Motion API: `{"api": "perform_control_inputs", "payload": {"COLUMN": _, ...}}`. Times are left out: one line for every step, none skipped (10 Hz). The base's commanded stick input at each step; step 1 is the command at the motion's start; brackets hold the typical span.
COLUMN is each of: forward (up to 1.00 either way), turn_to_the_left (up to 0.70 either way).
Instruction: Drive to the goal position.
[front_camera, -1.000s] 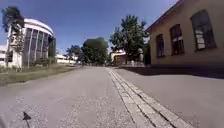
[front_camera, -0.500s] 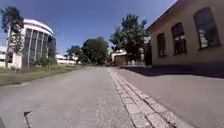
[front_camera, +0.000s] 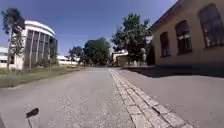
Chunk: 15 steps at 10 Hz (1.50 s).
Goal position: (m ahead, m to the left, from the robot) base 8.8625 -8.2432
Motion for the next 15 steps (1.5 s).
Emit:
{"api": "perform_control_inputs", "payload": {"forward": 0.7, "turn_to_the_left": -0.03}}
{"api": "perform_control_inputs", "payload": {"forward": 0.7, "turn_to_the_left": -0.05}}
{"api": "perform_control_inputs", "payload": {"forward": 0.7, "turn_to_the_left": -0.1}}
{"api": "perform_control_inputs", "payload": {"forward": 0.7, "turn_to_the_left": -0.14}}
{"api": "perform_control_inputs", "payload": {"forward": 0.7, "turn_to_the_left": -0.14}}
{"api": "perform_control_inputs", "payload": {"forward": 0.7, "turn_to_the_left": -0.14}}
{"api": "perform_control_inputs", "payload": {"forward": 0.7, "turn_to_the_left": -0.14}}
{"api": "perform_control_inputs", "payload": {"forward": 0.7, "turn_to_the_left": -0.14}}
{"api": "perform_control_inputs", "payload": {"forward": 0.7, "turn_to_the_left": -0.14}}
{"api": "perform_control_inputs", "payload": {"forward": 0.7, "turn_to_the_left": -0.14}}
{"api": "perform_control_inputs", "payload": {"forward": 0.7, "turn_to_the_left": -0.14}}
{"api": "perform_control_inputs", "payload": {"forward": 0.7, "turn_to_the_left": -0.14}}
{"api": "perform_control_inputs", "payload": {"forward": 0.7, "turn_to_the_left": -0.14}}
{"api": "perform_control_inputs", "payload": {"forward": 0.7, "turn_to_the_left": -0.14}}
{"api": "perform_control_inputs", "payload": {"forward": 0.7, "turn_to_the_left": -0.14}}
